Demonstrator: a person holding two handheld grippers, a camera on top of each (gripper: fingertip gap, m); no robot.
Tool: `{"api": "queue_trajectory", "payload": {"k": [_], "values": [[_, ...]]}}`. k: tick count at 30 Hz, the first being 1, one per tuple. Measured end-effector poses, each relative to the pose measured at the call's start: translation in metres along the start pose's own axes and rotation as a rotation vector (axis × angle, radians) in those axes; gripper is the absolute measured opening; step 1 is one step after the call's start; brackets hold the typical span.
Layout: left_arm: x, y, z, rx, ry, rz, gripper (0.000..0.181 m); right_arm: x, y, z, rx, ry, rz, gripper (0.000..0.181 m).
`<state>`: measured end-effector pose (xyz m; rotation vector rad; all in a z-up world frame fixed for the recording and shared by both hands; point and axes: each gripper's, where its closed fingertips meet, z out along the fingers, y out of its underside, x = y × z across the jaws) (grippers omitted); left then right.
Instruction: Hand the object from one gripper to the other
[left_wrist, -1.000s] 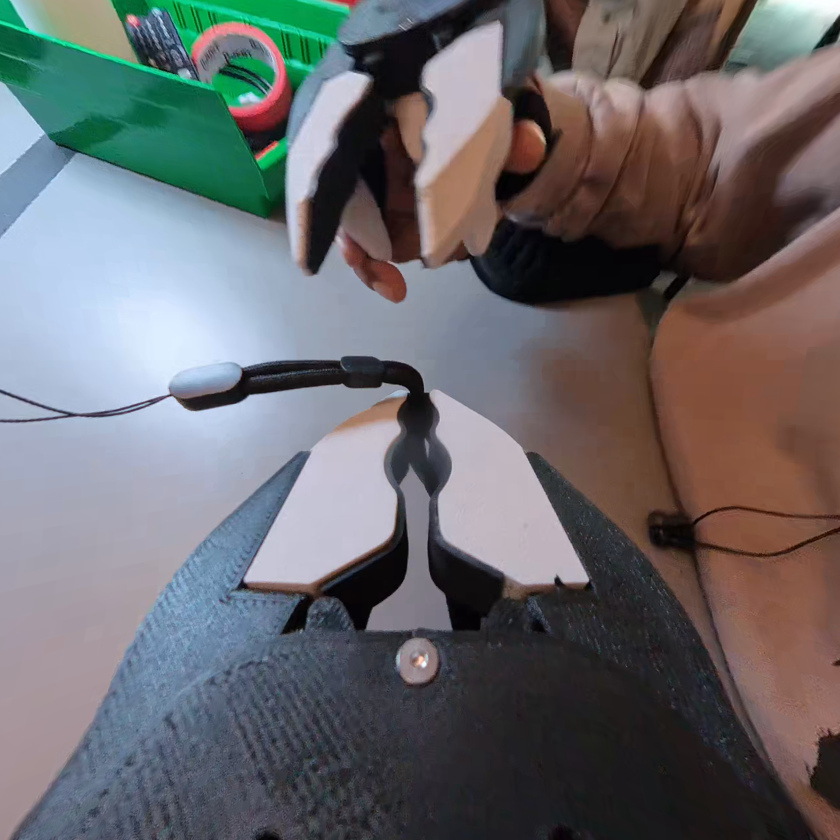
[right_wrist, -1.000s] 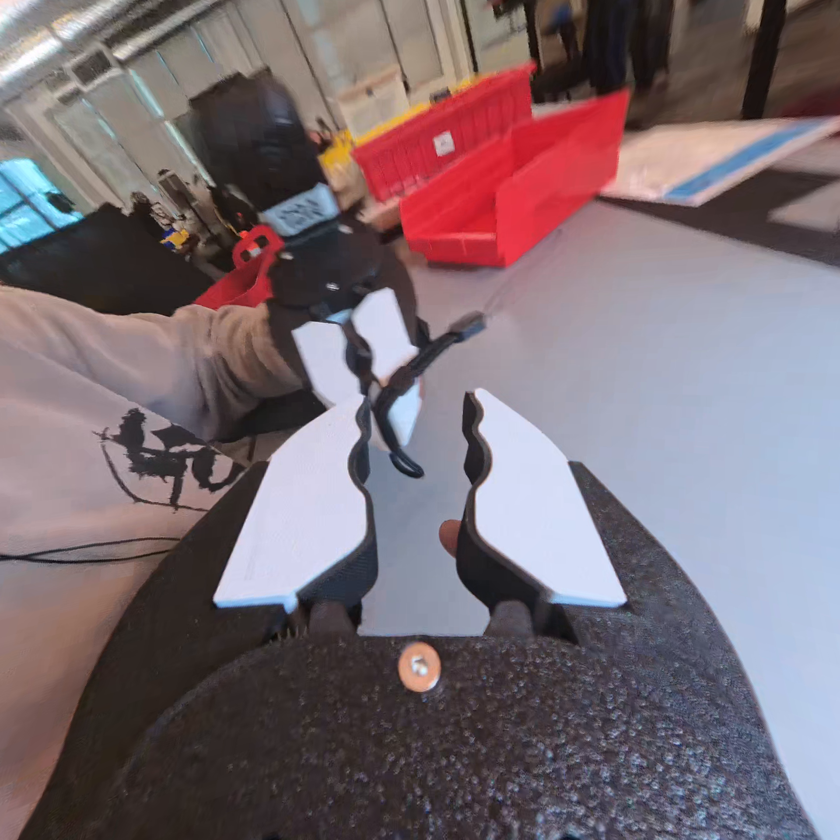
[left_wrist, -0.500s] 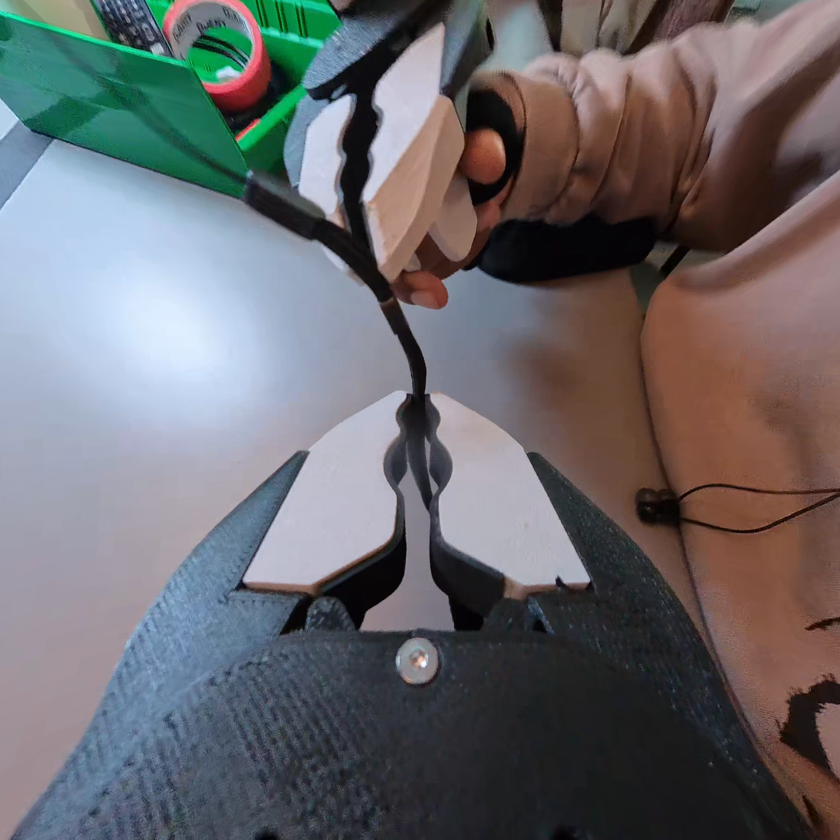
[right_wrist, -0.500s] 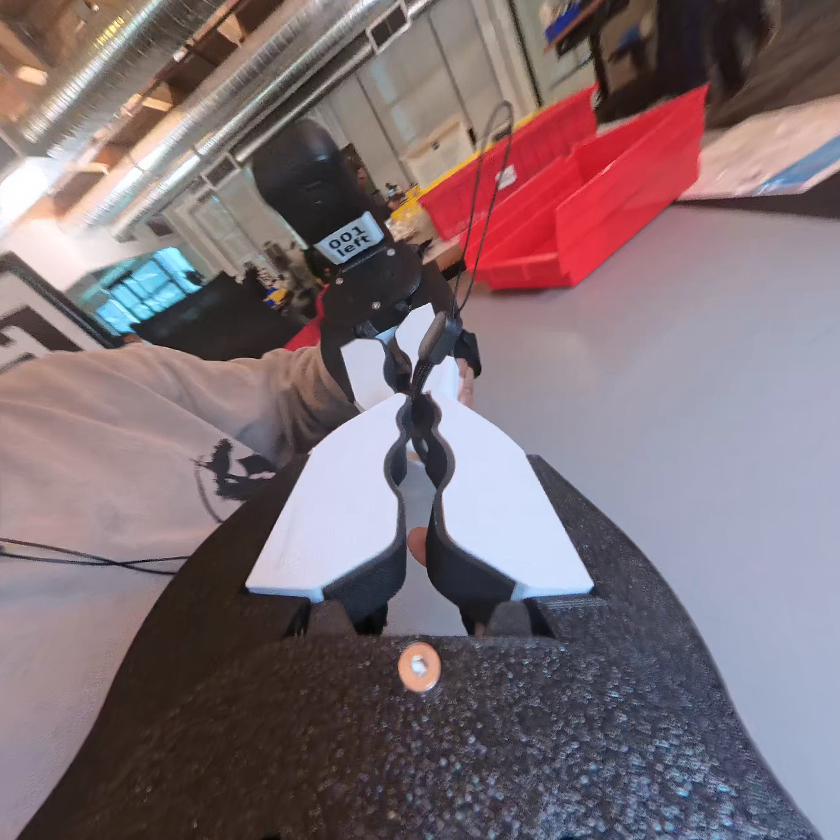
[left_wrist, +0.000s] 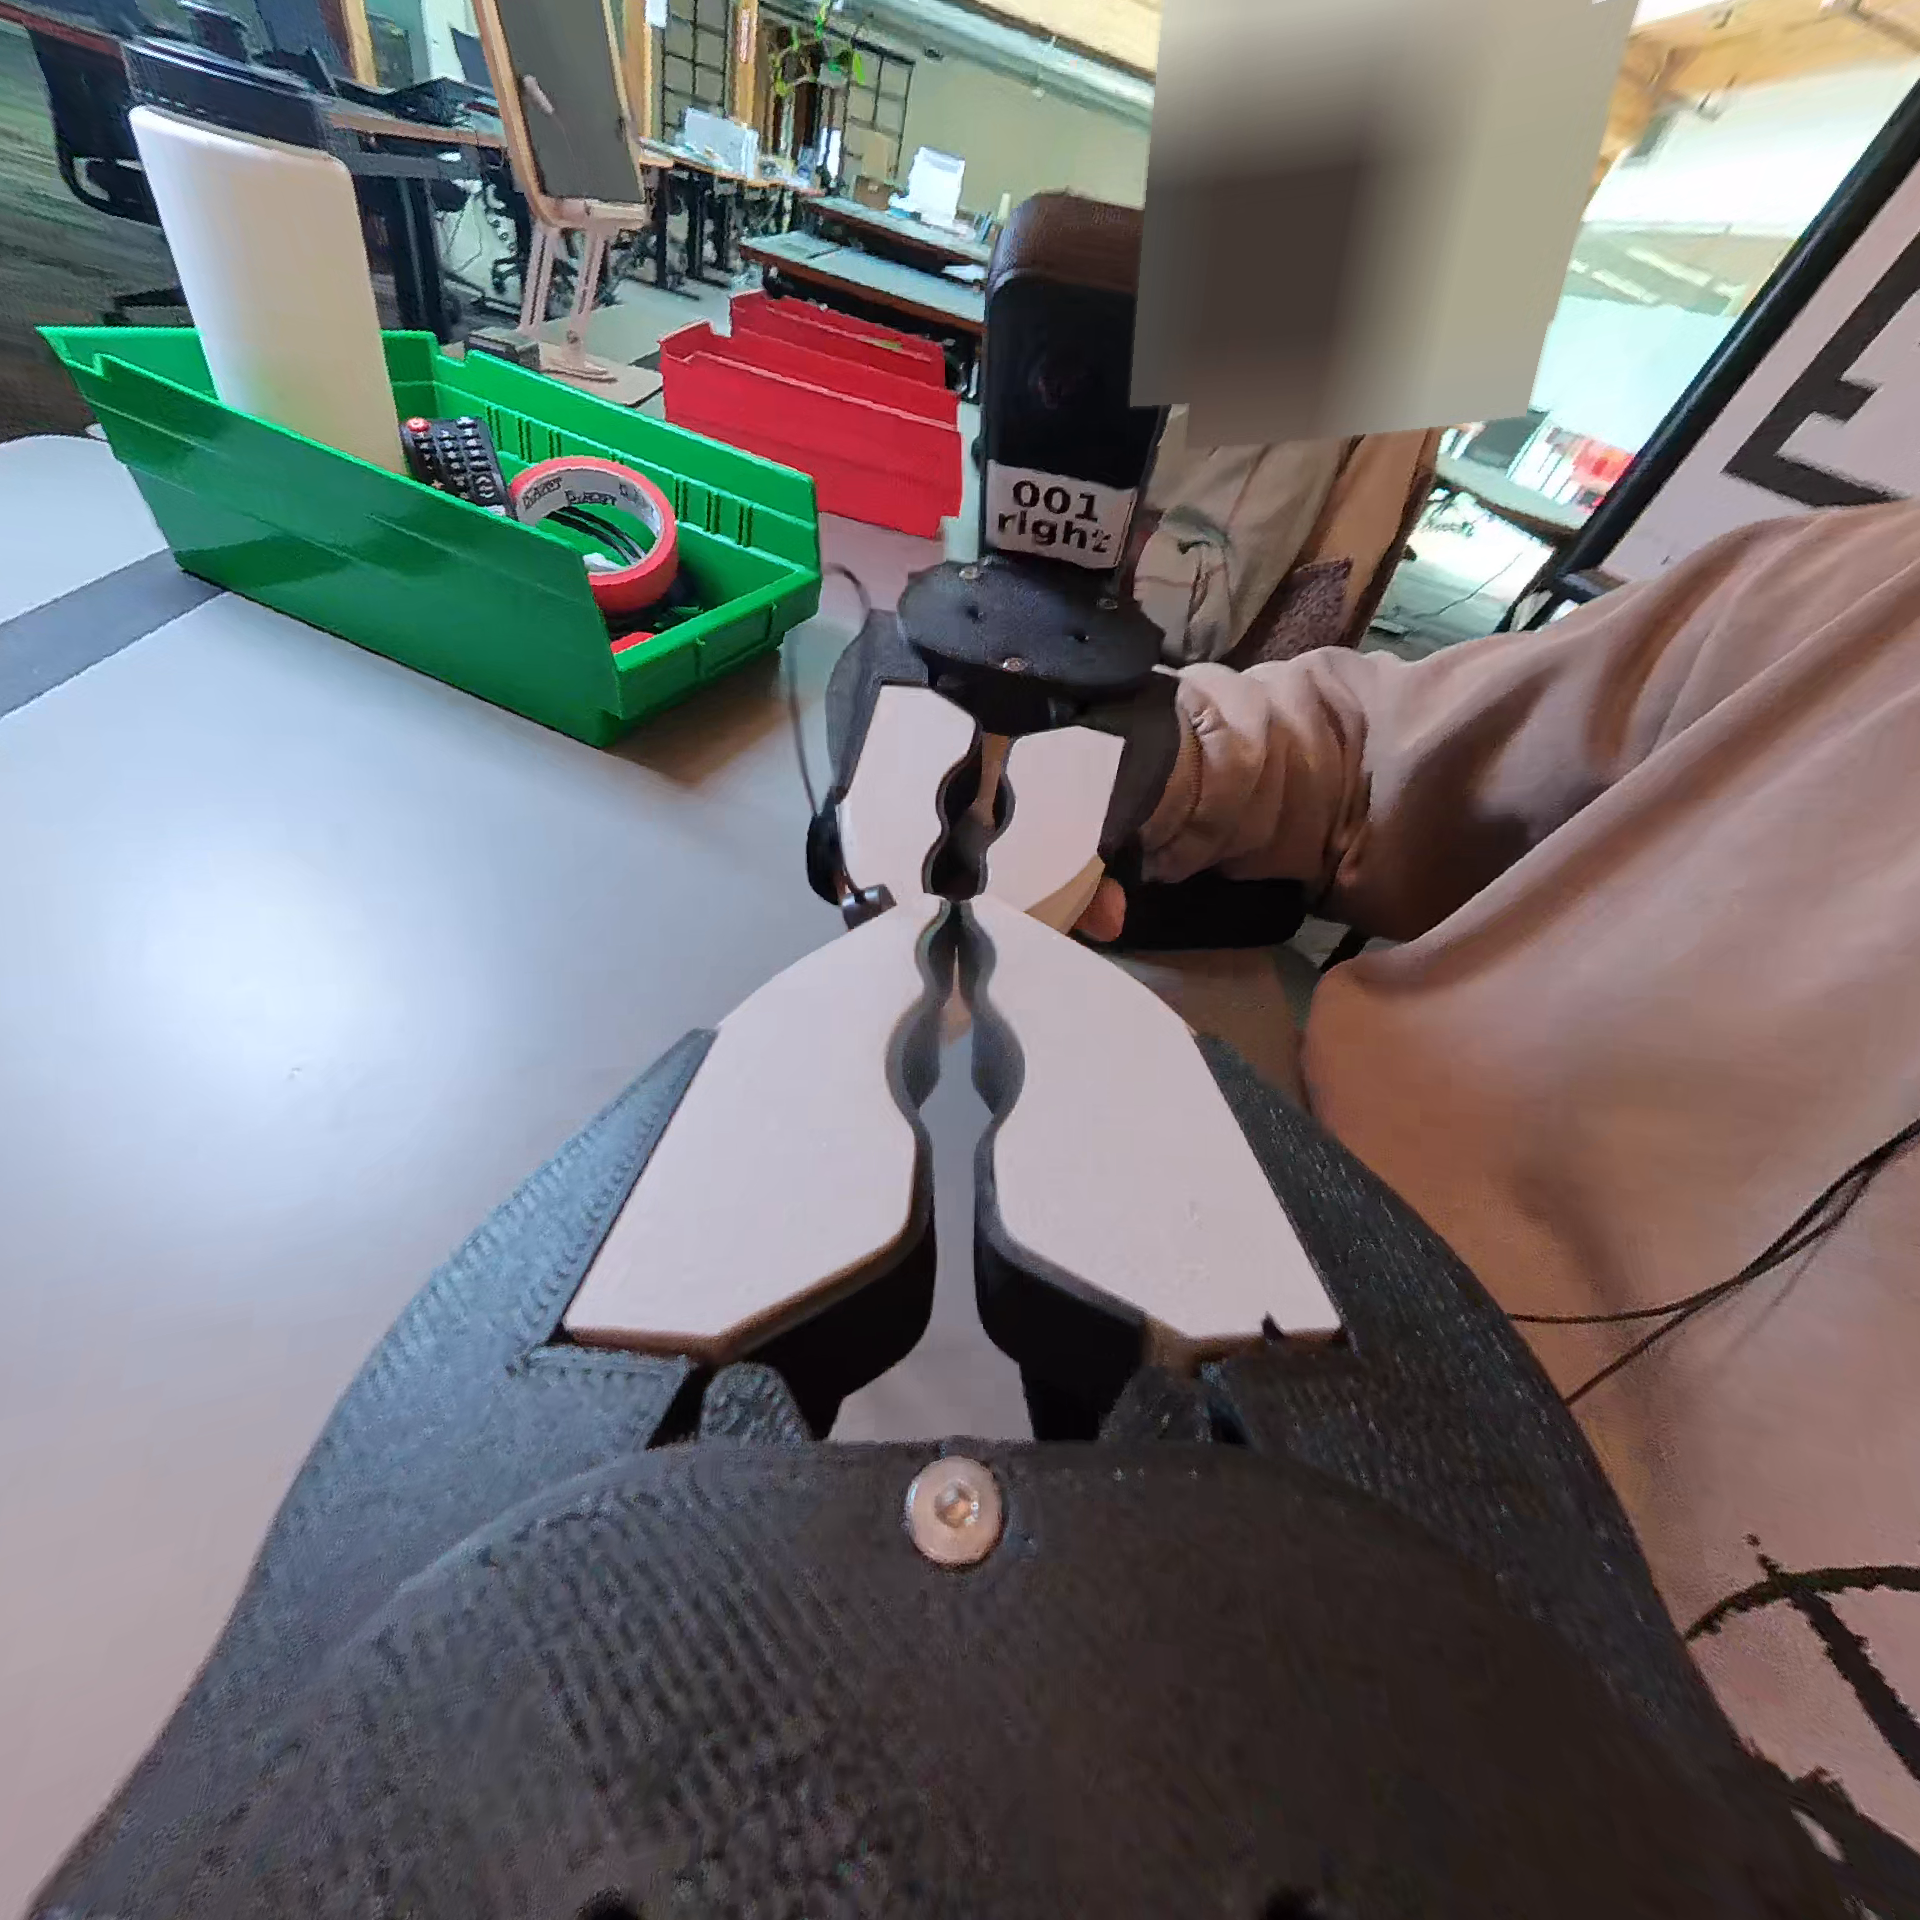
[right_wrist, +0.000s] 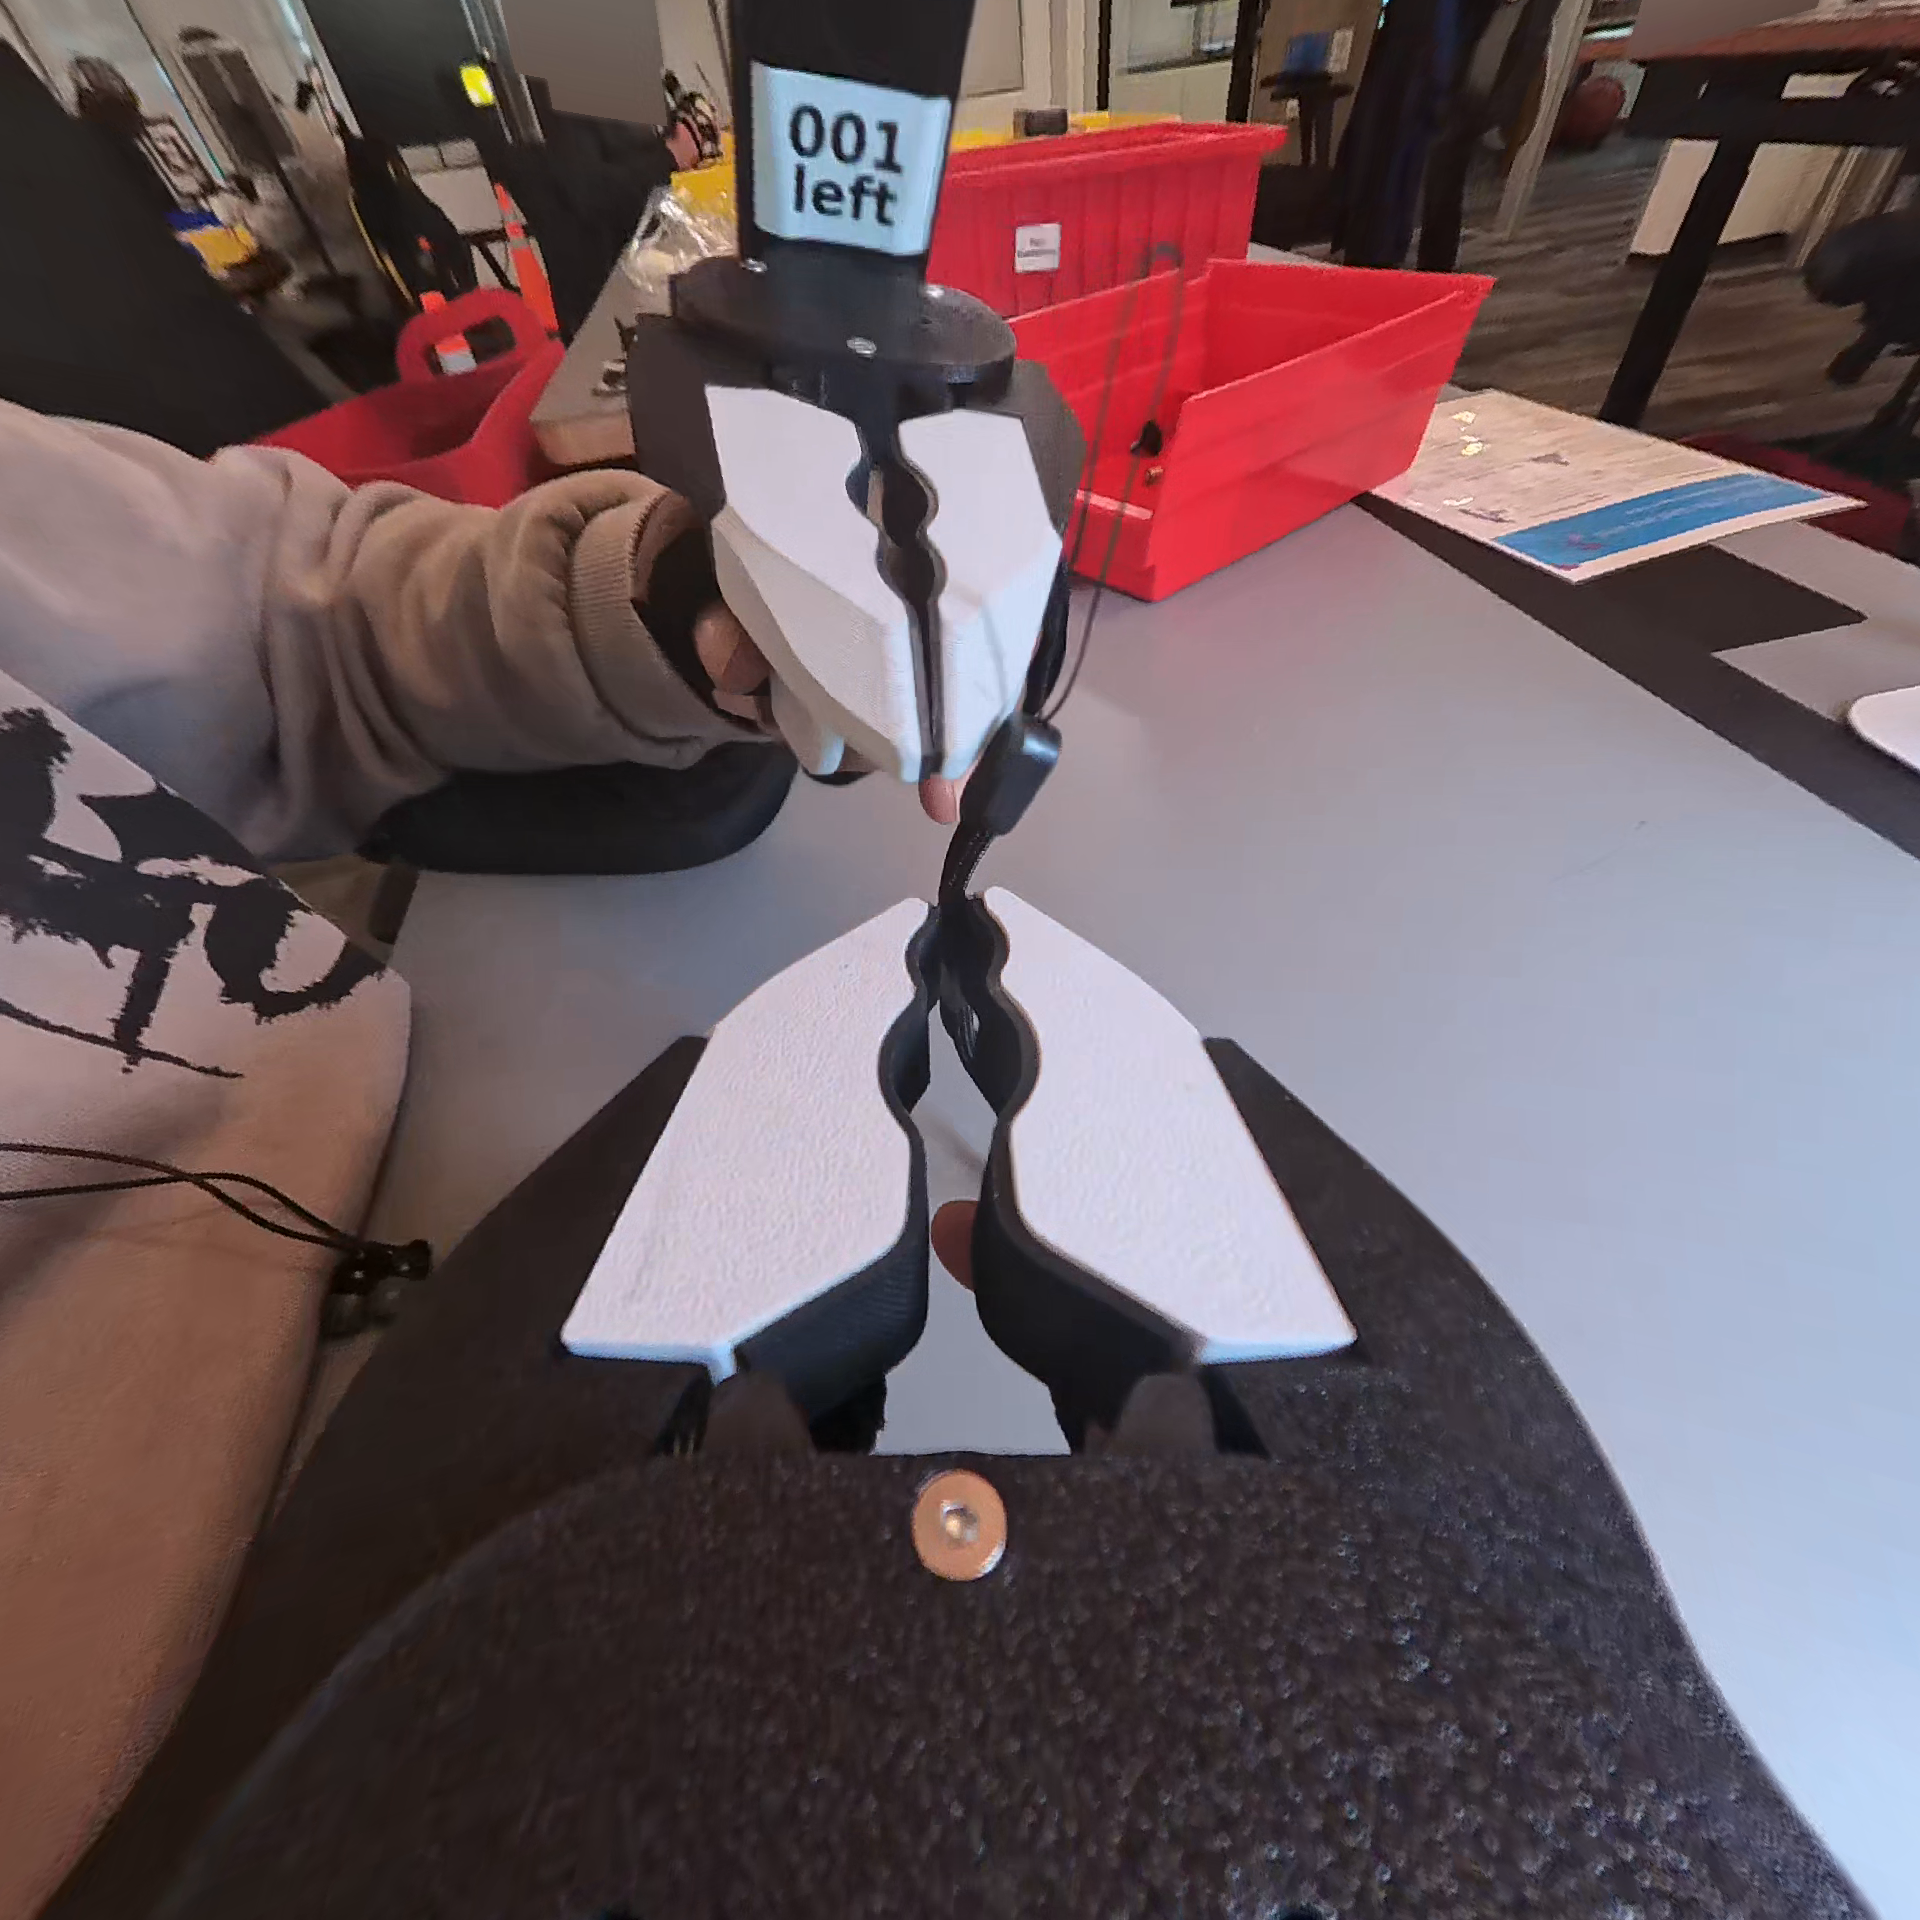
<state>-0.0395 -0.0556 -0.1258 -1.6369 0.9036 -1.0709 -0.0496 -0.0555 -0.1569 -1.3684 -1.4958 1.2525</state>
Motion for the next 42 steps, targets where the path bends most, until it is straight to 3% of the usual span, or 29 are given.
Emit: {"api": "queue_trajectory", "payload": {"k": [5, 7, 9, 10, 12, 14, 16, 19, 22, 25, 30, 32, 36, 42], "values": [[-0.012, -0.001, -0.007, -0.008, -0.082, 0.028, 0.003, 0.004, -0.007, -0.008, 0.030, 0.031, -0.028, 0.003], [-0.015, 0.003, -0.008, -0.023, -0.057, -0.034, 0.028, 0.005, -0.007, -0.010, 0.023, 0.043, -0.051, 0.002], [-0.012, 0.006, -0.003, -0.019, -0.011, -0.086, 0.037, 0.001, -0.004, -0.007, -0.005, 0.024, -0.060, 0.003], [-0.009, 0.007, 0.000, -0.014, 0.012, -0.093, 0.035, -0.001, -0.001, -0.004, -0.023, 0.020, -0.066, 0.003], [-0.002, 0.010, 0.004, -0.040, 0.038, -0.062, 0.009, -0.004, 0.008, 0.001, -0.073, 0.023, -0.095, 0.003], [-0.001, 0.010, 0.003, -0.059, 0.020, 0.005, 0.008, -0.002, 0.006, 0.000, -0.057, 0.043, -0.105, 0.003], [-0.002, -0.005, -0.004, 0.014, -0.004, 0.033, 0.008, 0.005, -0.013, -0.010, 0.049, 0.079, -0.052, 0.004], [-0.008, -0.034, -0.023, 0.201, -0.035, 0.014, 0.008, 0.023, -0.028, -0.028, 0.156, 0.134, 0.033, 0.025], [-0.018, -0.051, -0.042, 0.349, -0.072, -0.029, 0.007, 0.023, -0.010, -0.023, 0.077, 0.093, 0.081, 0.044], [-0.014, -0.062, -0.051, 0.465, 0.001, -0.098, 0.007, 0.023, 0.015, -0.006, -0.042, 0.119, -0.002, 0.060], [0.004, -0.074, -0.057, 0.622, 0.194, -0.191, 0.007, 0.012, 0.021, 0.015, 0.009, 0.045, 0.116, 0.075], [0.004, -0.071, -0.054, 0.625, 0.210, -0.200, 0.007, 0.006, 0.008, 0.013, 0.106, -0.015, 0.176, 0.067], [-0.006, -0.061, -0.049, 0.587, 0.150, -0.184, 0.007, -0.003, -0.026, -0.012, 0.285, -0.097, 0.154, 0.004], [-0.024, -0.040, -0.038, 0.439, 0.052, -0.157, 0.007, 0.006, -0.030, -0.032, 0.193, 0.027, -0.070, 0.000]]}}
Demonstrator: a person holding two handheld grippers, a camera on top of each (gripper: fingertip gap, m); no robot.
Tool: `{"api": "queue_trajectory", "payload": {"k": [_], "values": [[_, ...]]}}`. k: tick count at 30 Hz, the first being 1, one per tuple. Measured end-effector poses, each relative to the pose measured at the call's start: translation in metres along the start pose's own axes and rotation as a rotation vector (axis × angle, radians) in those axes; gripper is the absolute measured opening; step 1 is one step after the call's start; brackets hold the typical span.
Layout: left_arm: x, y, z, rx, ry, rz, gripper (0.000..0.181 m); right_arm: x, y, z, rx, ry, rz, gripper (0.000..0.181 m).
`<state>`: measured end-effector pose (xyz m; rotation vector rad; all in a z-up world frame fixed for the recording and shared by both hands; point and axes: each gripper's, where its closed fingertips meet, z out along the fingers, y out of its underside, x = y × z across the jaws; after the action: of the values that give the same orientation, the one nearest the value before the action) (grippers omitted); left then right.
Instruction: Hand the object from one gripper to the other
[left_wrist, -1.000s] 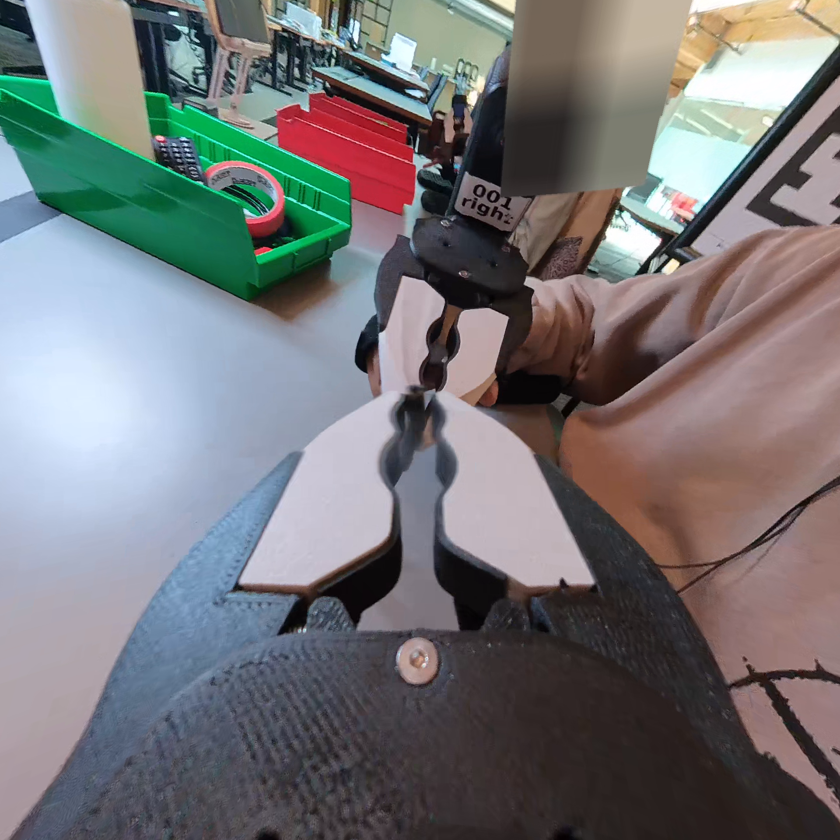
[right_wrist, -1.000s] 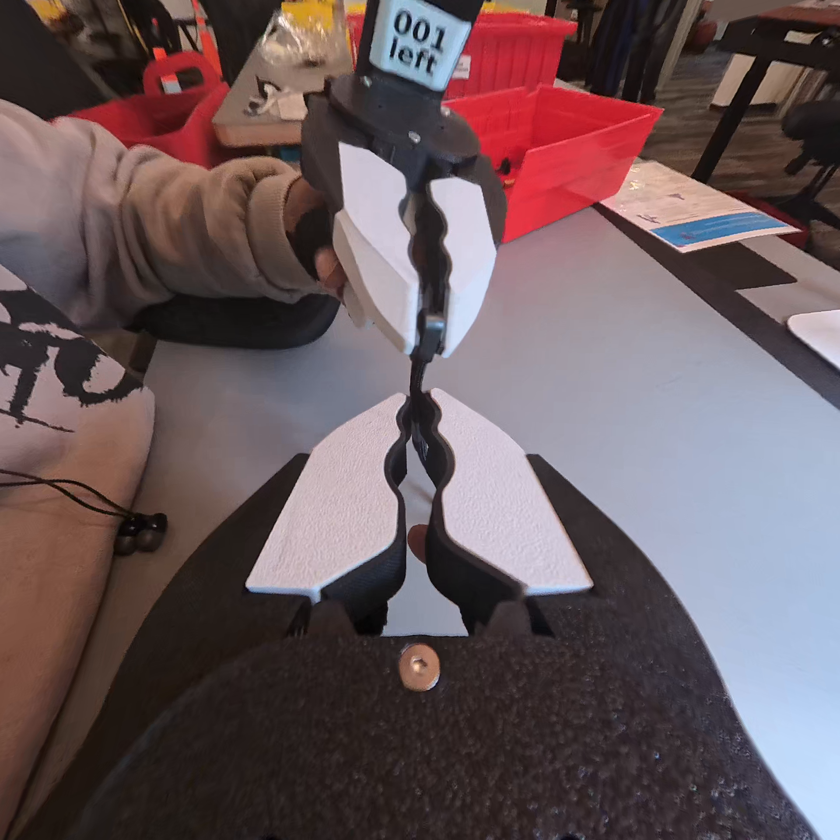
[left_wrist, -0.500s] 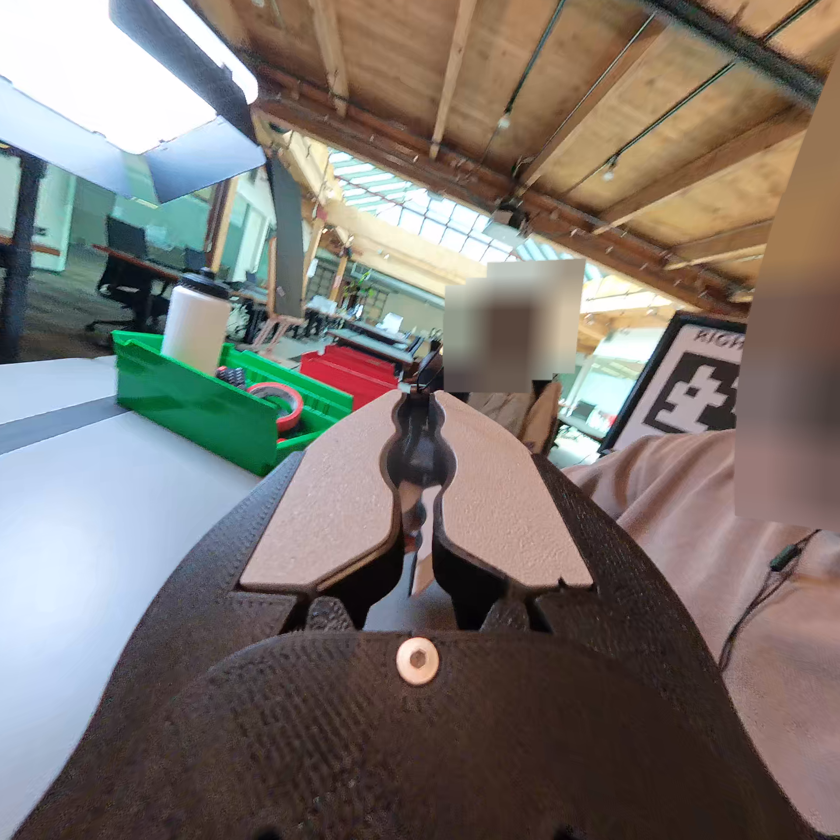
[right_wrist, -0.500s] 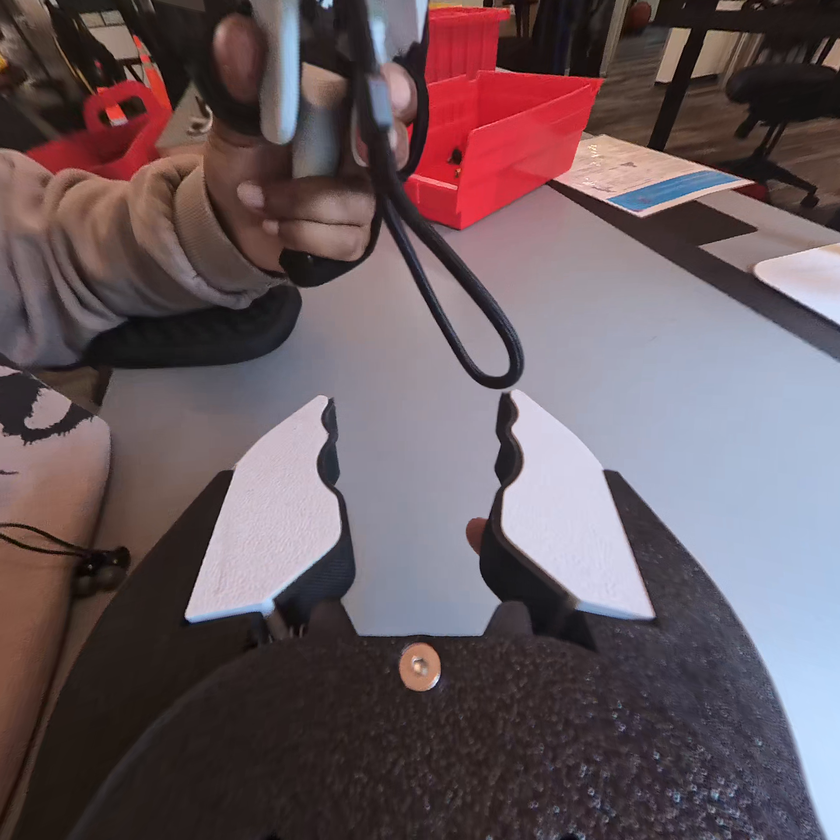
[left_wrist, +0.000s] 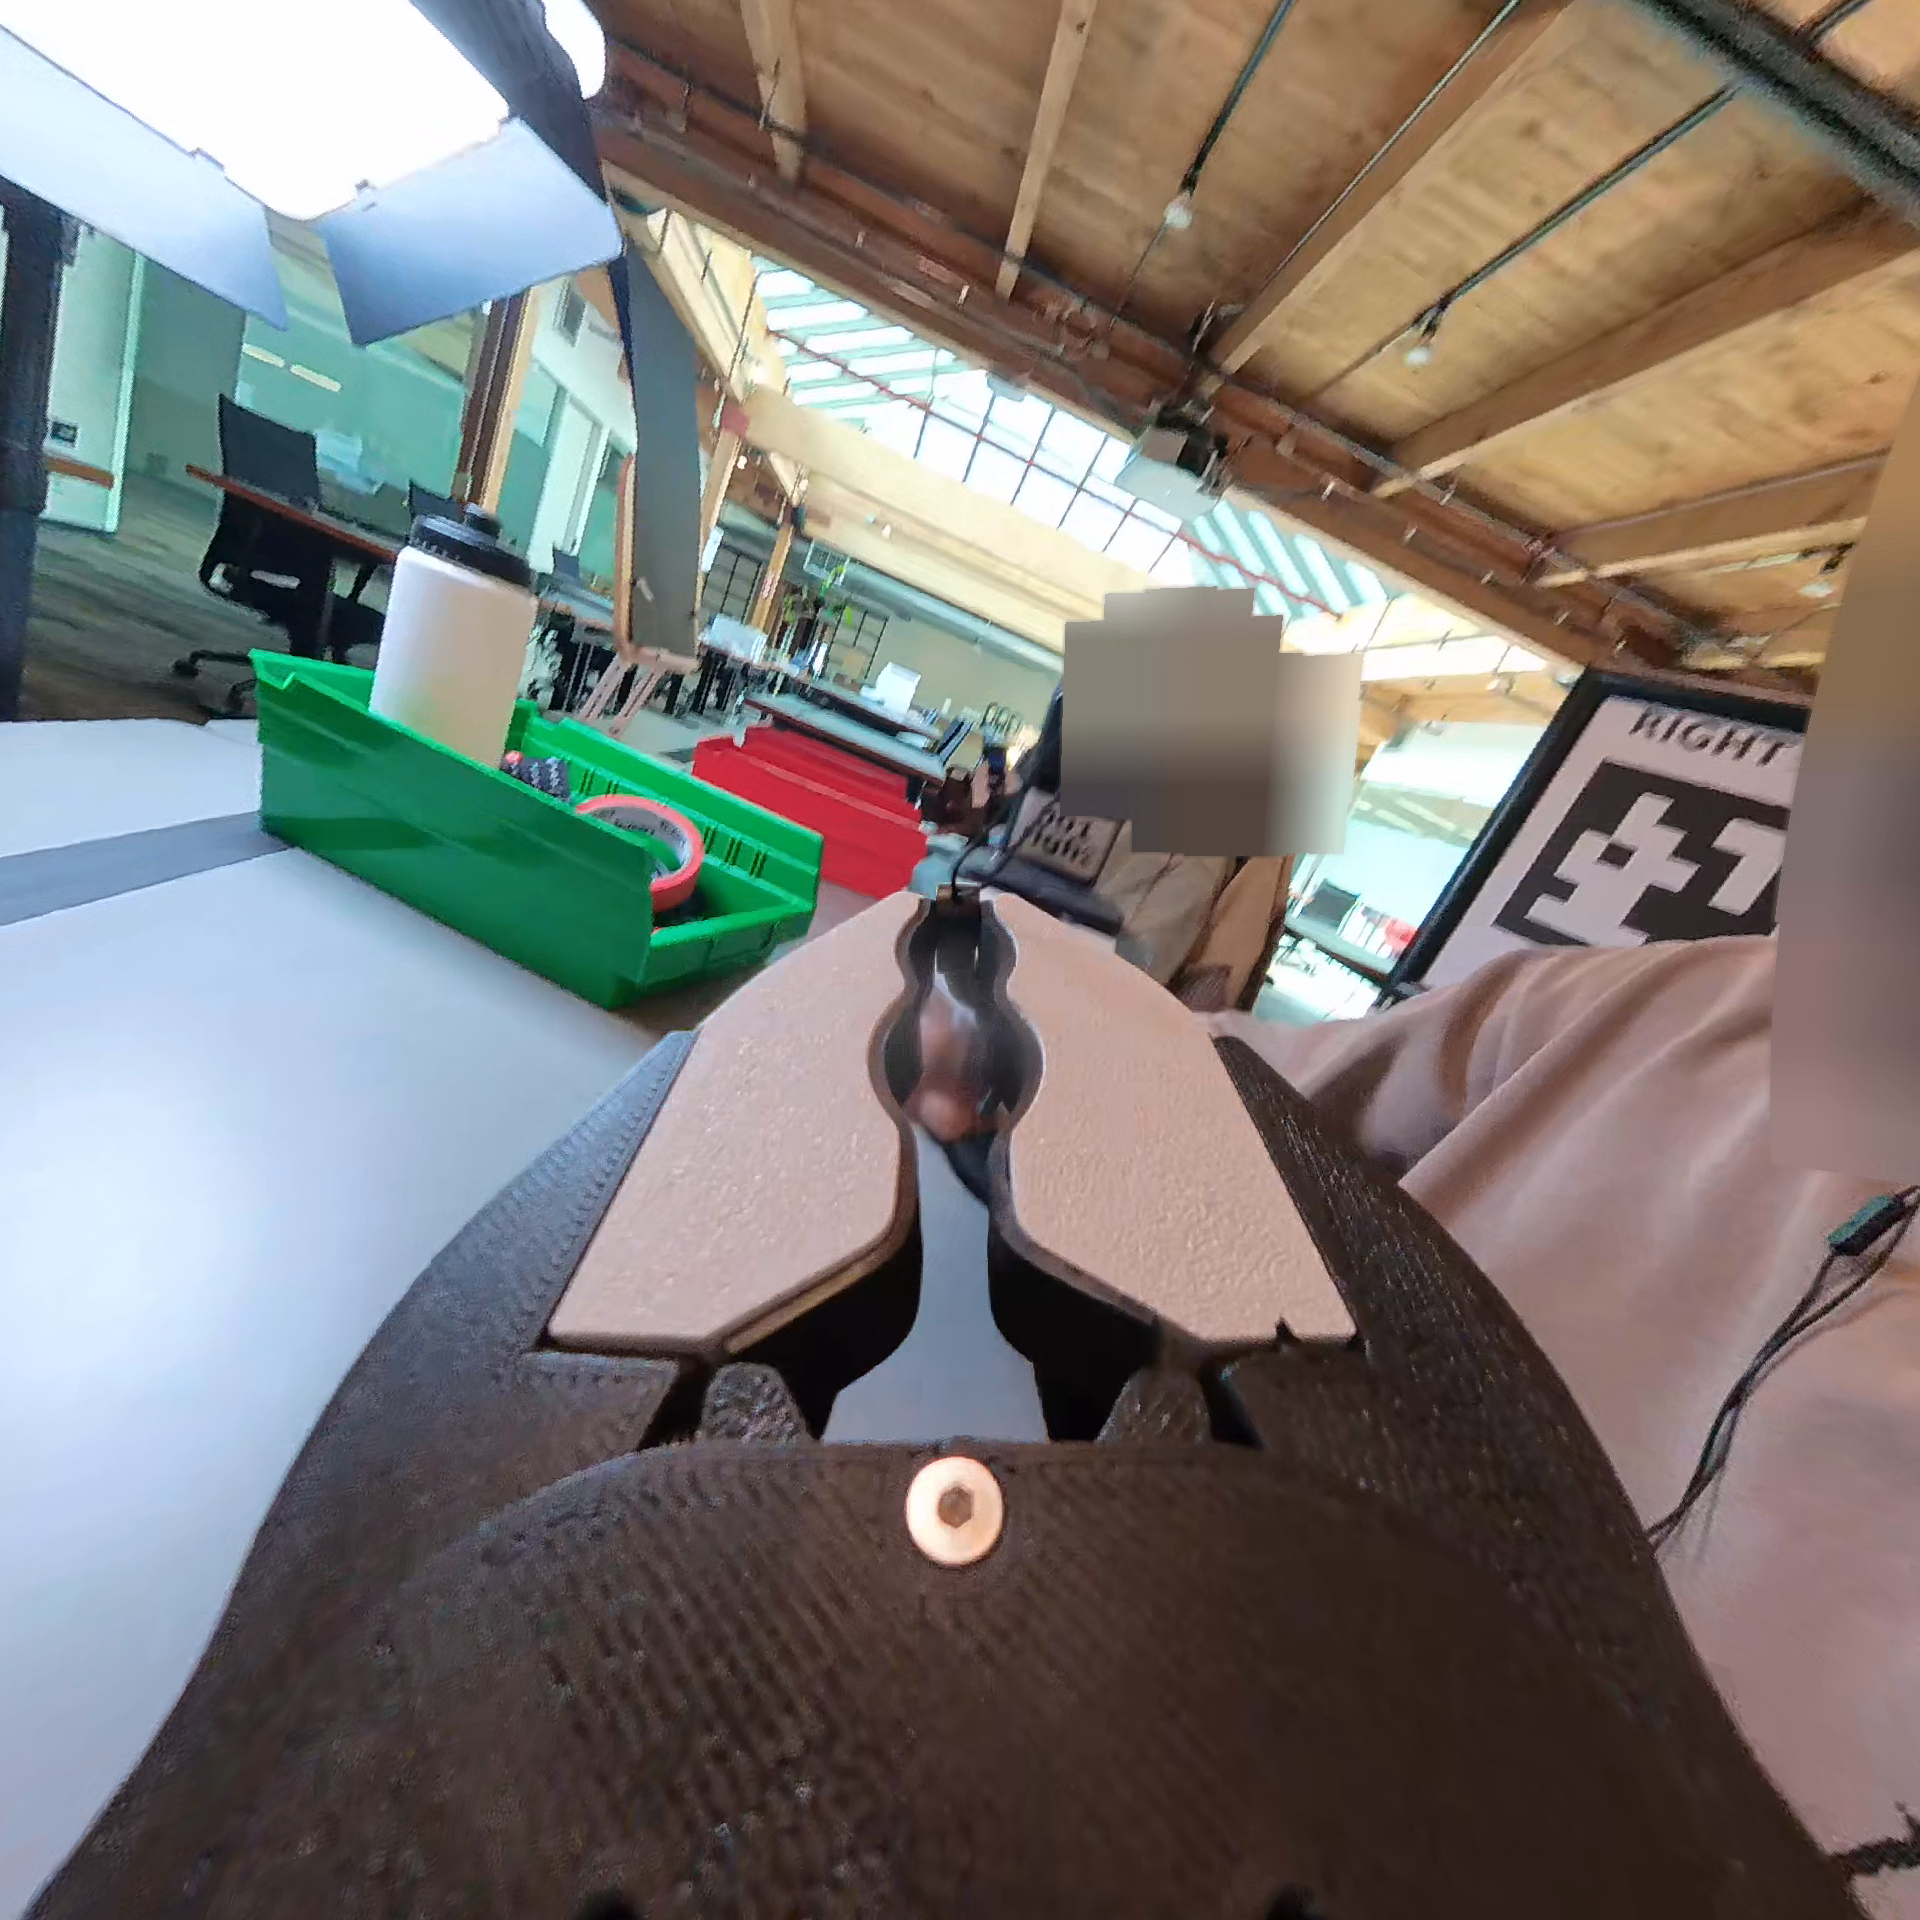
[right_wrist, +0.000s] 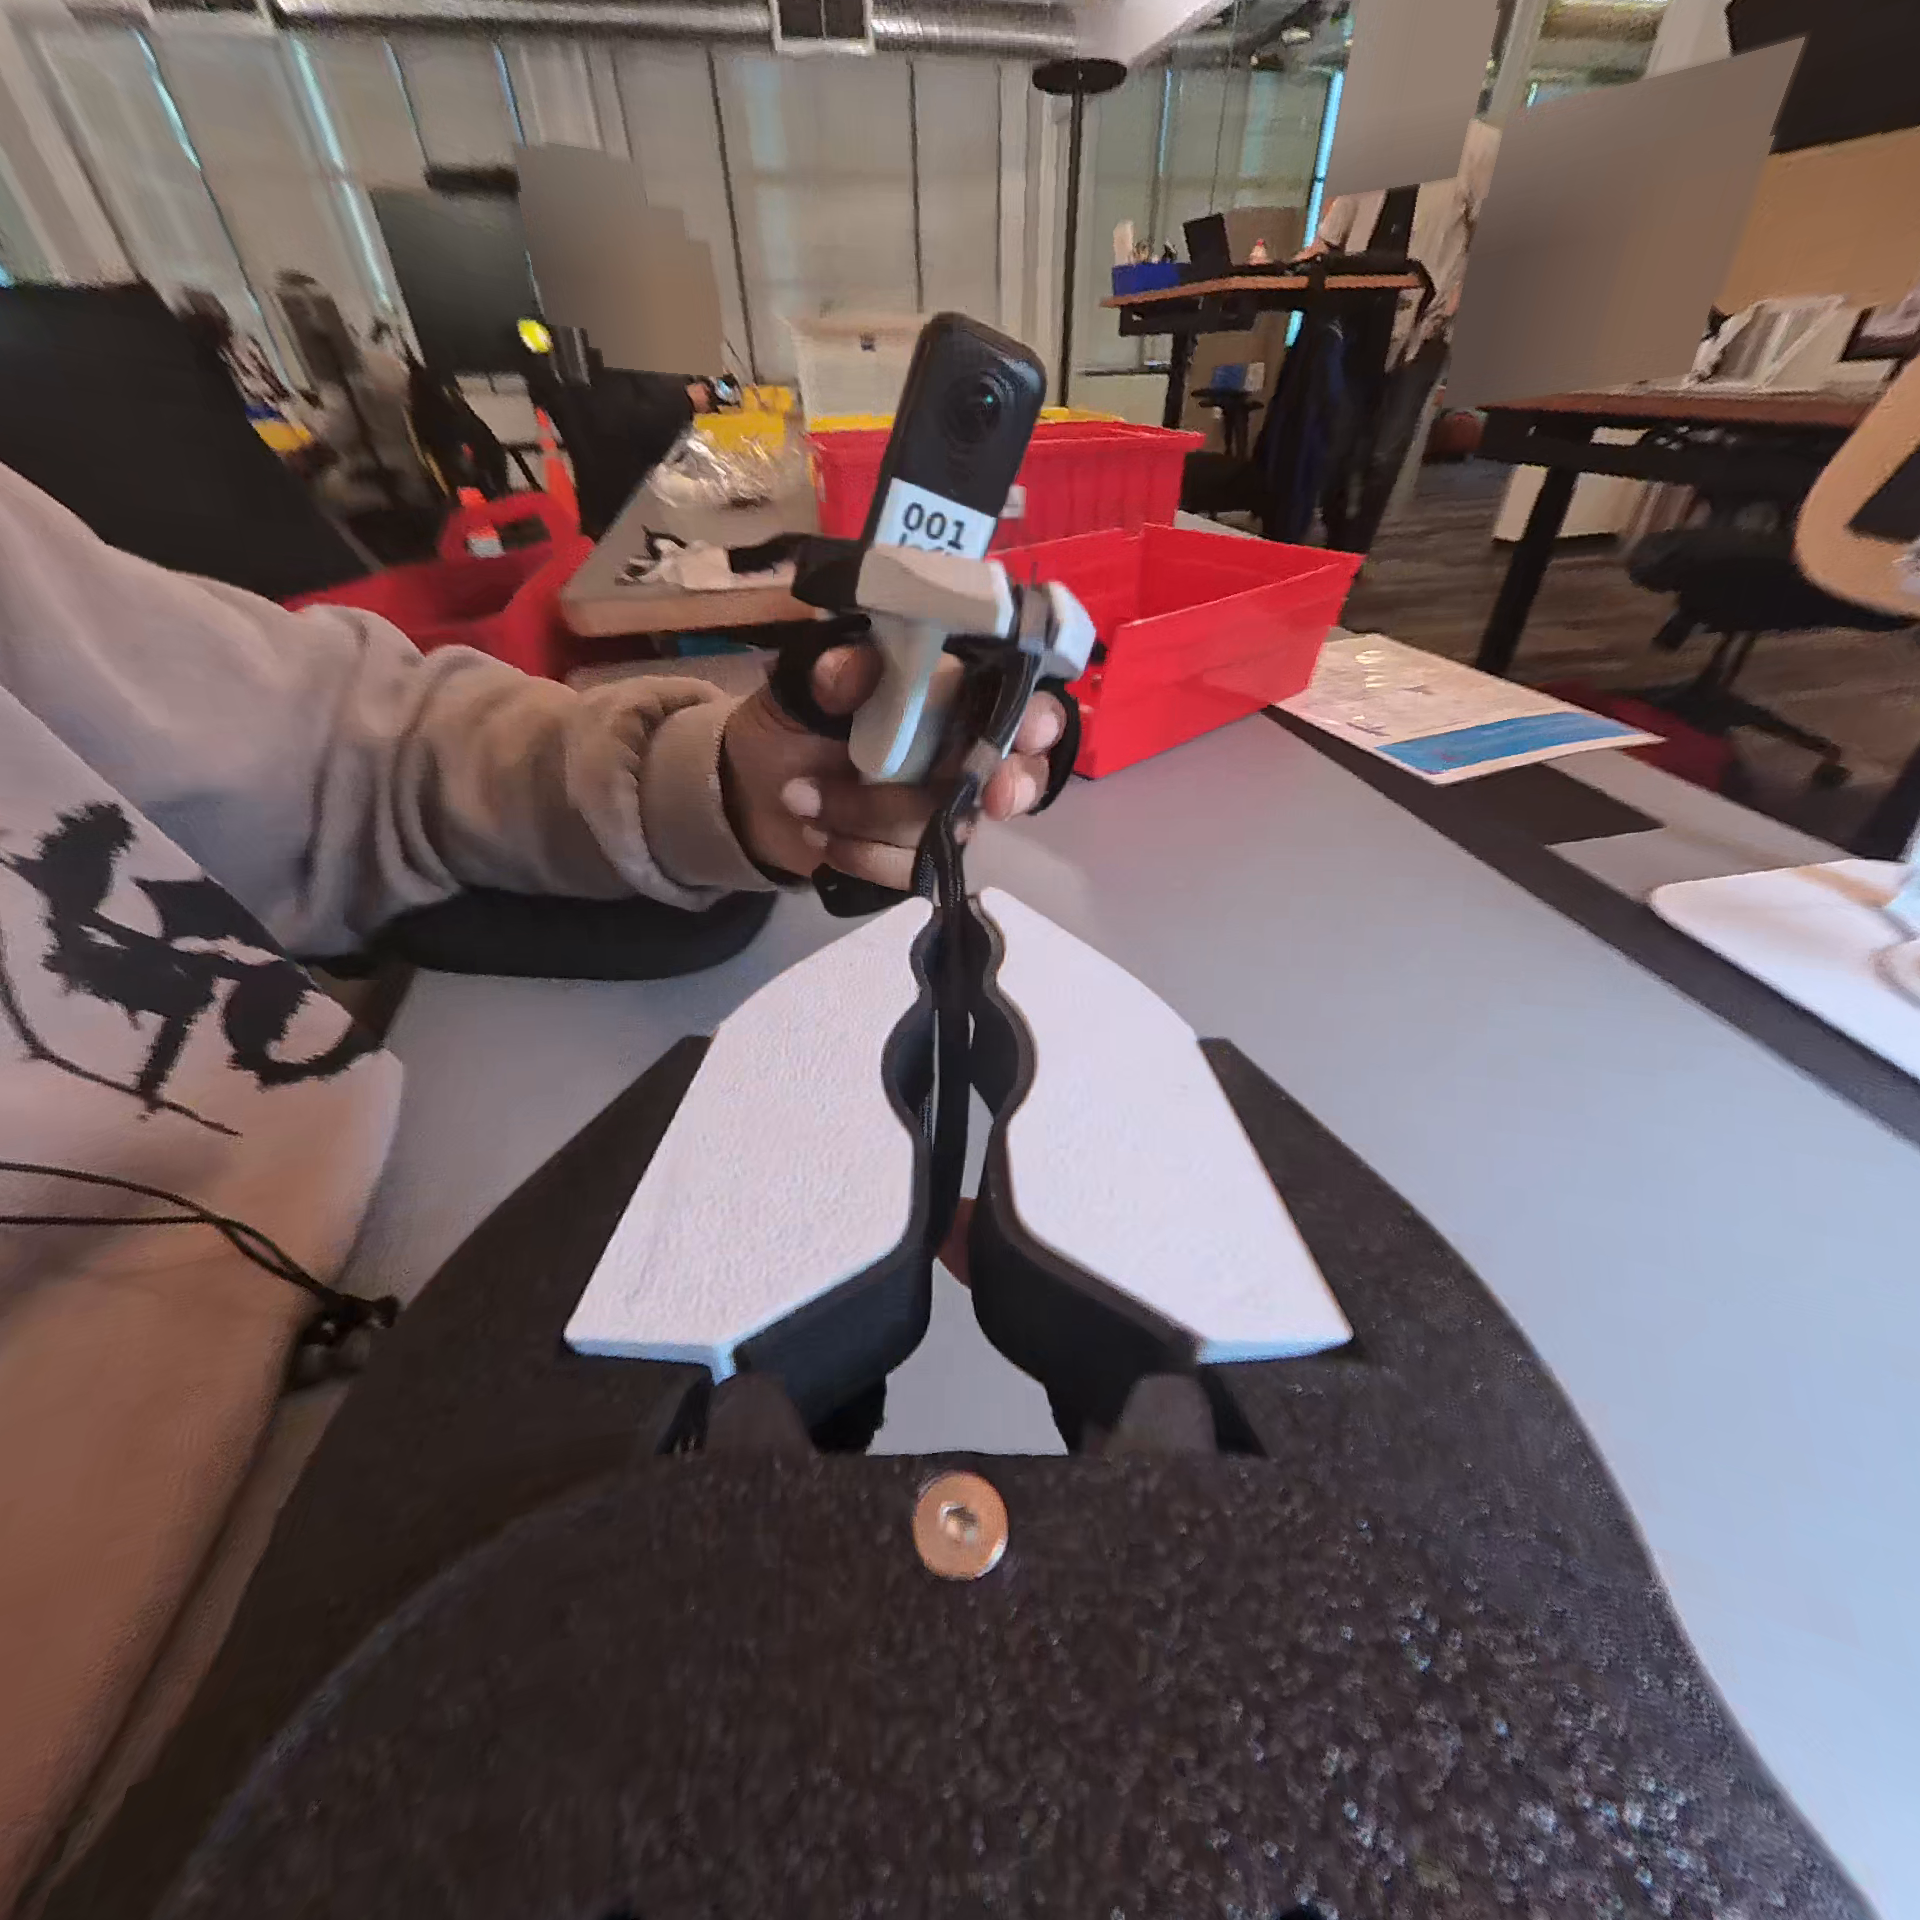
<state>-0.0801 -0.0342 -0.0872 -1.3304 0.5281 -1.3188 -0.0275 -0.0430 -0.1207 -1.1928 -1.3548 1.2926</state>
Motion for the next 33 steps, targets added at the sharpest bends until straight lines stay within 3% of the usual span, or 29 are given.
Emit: {"api": "queue_trajectory", "payload": {"k": [3, 5, 8, 10, 12, 15, 17, 20, 25, 27, 29, 33], "values": [[-0.013, 0.012, -0.008, -0.136, -0.038, 0.035, 0.010, 0.013, -0.002, -0.011, -0.062, 0.092, -0.118, 0.000], [-0.022, 0.012, -0.016, -0.206, -0.073, 0.066, 0.024, 0.021, 0.001, -0.018, -0.119, 0.151, -0.206, 0.000], [-0.030, -0.014, -0.033, -0.185, -0.177, 0.181, 0.035, 0.024, 0.008, -0.021, -0.196, 0.167, -0.285, 0.000], [-0.022, -0.018, -0.033, -0.247, -0.209, 0.312, 0.036, 0.018, 0.019, -0.019, -0.265, 0.126, -0.302, 0.000], [-0.014, 0.005, -0.025, -0.422, -0.220, 0.428, 0.042, 0.012, 0.028, -0.012, -0.300, 0.088, -0.309, 0.000], [0.000, 0.062, -0.006, -0.674, -0.152, 0.526, 0.046, -0.006, 0.046, -0.002, -0.367, -0.003, -0.316, 0.000], [0.007, 0.096, 0.002, -0.812, -0.095, 0.584, 0.037, -0.016, 0.053, 0.004, -0.387, -0.040, -0.329, 0.000], [0.008, 0.121, 0.005, -0.914, -0.062, 0.636, 0.005, -0.028, 0.050, 0.007, -0.363, -0.084, -0.314, 0.001], [0.016, 0.104, 0.013, -0.777, -0.033, 0.584, 0.003, -0.025, 0.023, 0.004, -0.203, -0.068, -0.249, 0.002], [0.020, 0.085, 0.015, -0.659, -0.027, 0.522, 0.003, -0.017, -0.002, -0.003, -0.045, -0.030, -0.201, 0.026], [0.024, 0.057, 0.016, -0.477, -0.015, 0.402, 0.003, -0.009, -0.016, -0.011, 0.027, -0.027, -0.109, 0.053], [0.021, -0.002, 0.008, -0.058, 0.032, 0.058, 0.003, -0.001, -0.006, -0.004, 0.035, -0.003, -0.004, 0.056]]}}
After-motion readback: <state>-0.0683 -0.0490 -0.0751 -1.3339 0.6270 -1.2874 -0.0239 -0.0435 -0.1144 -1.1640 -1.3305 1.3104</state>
